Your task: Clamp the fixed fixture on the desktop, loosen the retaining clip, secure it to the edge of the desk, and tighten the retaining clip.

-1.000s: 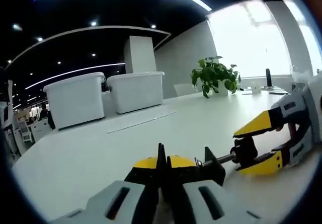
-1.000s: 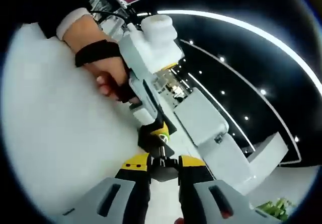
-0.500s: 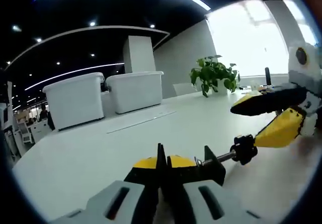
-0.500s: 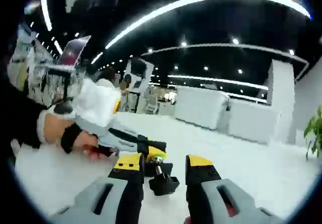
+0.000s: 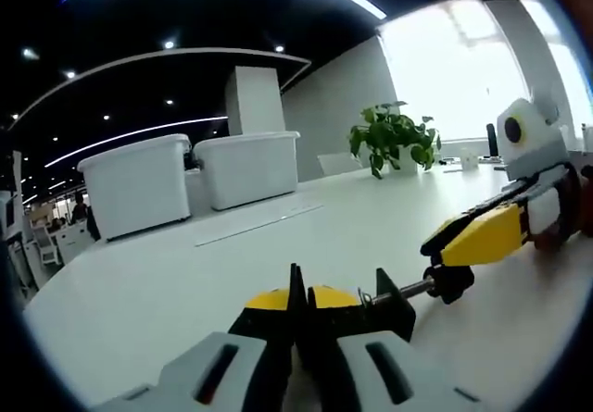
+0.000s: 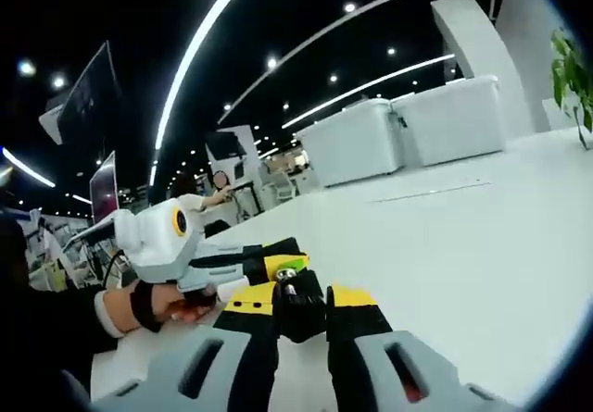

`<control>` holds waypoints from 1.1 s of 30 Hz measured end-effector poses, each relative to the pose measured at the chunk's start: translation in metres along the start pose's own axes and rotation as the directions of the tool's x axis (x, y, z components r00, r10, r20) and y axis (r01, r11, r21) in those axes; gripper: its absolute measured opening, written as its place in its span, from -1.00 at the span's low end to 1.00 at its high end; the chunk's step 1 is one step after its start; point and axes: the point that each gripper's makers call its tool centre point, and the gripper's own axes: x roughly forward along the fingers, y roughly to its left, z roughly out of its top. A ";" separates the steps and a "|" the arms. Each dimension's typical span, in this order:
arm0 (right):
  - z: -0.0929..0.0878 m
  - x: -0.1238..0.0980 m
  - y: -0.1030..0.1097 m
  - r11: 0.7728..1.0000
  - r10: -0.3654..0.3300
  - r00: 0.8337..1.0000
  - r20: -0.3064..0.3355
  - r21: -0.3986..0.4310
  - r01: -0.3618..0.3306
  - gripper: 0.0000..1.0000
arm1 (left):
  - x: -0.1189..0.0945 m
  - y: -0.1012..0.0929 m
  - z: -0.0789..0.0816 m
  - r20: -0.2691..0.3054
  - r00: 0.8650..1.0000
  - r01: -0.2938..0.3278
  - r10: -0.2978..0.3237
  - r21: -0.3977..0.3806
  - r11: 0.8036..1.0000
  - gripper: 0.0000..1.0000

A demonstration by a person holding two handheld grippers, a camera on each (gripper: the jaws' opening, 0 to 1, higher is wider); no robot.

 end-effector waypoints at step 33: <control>0.004 0.006 0.029 0.635 -0.038 0.998 0.043 -0.770 0.057 -0.54 | 0.000 0.005 -0.001 -0.006 1.000 -0.027 0.027 -0.071 0.997 -0.92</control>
